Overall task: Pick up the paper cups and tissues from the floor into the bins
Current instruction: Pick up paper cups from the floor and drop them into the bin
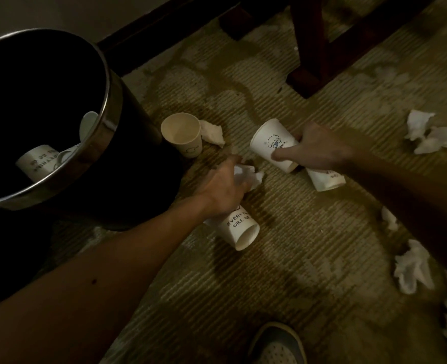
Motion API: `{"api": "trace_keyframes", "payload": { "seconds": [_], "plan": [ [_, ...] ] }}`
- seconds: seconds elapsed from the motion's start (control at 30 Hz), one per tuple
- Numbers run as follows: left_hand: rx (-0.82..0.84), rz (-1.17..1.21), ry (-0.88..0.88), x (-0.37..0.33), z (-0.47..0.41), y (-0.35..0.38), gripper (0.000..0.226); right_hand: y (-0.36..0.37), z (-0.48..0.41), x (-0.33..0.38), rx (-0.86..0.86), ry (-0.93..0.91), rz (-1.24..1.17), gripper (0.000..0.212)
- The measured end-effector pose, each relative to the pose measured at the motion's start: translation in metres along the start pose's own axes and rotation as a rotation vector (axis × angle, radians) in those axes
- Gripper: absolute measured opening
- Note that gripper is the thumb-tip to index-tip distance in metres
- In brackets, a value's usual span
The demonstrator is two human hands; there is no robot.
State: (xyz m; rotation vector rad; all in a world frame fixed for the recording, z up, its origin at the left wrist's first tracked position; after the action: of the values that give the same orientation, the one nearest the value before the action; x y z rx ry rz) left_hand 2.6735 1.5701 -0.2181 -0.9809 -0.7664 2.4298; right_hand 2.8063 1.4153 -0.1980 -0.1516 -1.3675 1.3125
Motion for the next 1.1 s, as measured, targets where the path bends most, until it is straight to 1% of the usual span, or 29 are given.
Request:
{"api": "trace_keyframes", "payload": {
  "seconds": [0.1, 0.17, 0.27, 0.33, 0.4, 0.43, 0.53, 0.63, 0.7, 0.77, 0.83, 0.9, 1.0, 1.1],
  "plan": [
    [0.025, 0.024, 0.058, -0.009, 0.006, 0.003, 0.061, -0.005, 0.013, -0.003, 0.005, 0.034, -0.035, 0.037],
    [0.036, 0.02, 0.087, -0.016, 0.011, -0.001, 0.06, -0.011, 0.021, -0.004, -0.009, 0.063, -0.116, 0.037],
    [0.097, -0.058, 0.126, -0.029, 0.026, -0.011, 0.051, -0.013, 0.035, -0.003, -0.022, 0.173, -0.425, 0.058],
    [0.134, -0.141, 0.186, -0.041, 0.041, -0.025, 0.031, -0.014, 0.043, 0.009, -0.035, 0.182, -0.615, 0.059],
    [0.115, -0.226, 0.281, -0.06, 0.061, -0.047, 0.009, -0.019, 0.047, 0.03, -0.025, 0.124, -0.755, 0.056],
    [0.078, -0.262, 0.346, -0.072, 0.071, -0.062, 0.003, -0.025, 0.049, 0.042, -0.017, 0.078, -0.801, 0.055],
    [-0.032, -0.31, 0.467, -0.102, 0.105, -0.116, 0.008, -0.046, 0.052, 0.084, 0.012, -0.072, -0.889, 0.048],
    [-0.16, -0.345, 0.563, -0.111, 0.137, -0.175, 0.008, -0.064, 0.052, 0.135, -0.001, -0.167, -0.949, 0.05],
    [-0.253, -0.293, 0.619, -0.109, 0.154, -0.213, 0.007, -0.073, 0.052, 0.172, -0.006, -0.218, -0.951, 0.044],
    [-0.319, -0.212, 0.63, -0.101, 0.165, -0.244, 0.009, -0.08, 0.052, 0.208, -0.002, -0.248, -0.884, 0.036],
    [-0.369, -0.15, 0.622, -0.09, 0.171, -0.268, 0.015, -0.087, 0.054, 0.238, -0.001, -0.27, -0.751, 0.036],
    [-0.405, -0.15, 0.625, -0.083, 0.171, -0.284, 0.016, -0.099, 0.057, 0.258, -0.011, -0.271, -0.628, 0.04],
    [-0.415, -0.183, 0.586, -0.071, 0.162, -0.295, 0.021, -0.122, 0.06, 0.278, -0.091, -0.248, -0.514, 0.04],
    [-0.347, -0.332, 0.506, -0.037, 0.144, -0.297, 0.024, -0.123, 0.054, 0.307, -0.156, -0.225, -0.503, 0.037]
  ]
}}
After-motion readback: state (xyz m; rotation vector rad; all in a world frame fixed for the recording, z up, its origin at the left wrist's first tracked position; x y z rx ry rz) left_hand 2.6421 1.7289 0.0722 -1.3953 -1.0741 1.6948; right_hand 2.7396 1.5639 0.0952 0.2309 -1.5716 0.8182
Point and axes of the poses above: each hand's wrist, its own z-axis away from the middle knuckle, its own y-axis out of the palm, x = y × z, the point moved 5 cm from there along -z, towards the middle knuckle, and after that the axes turned 12 degrees about -y, right-handed, at the moved point
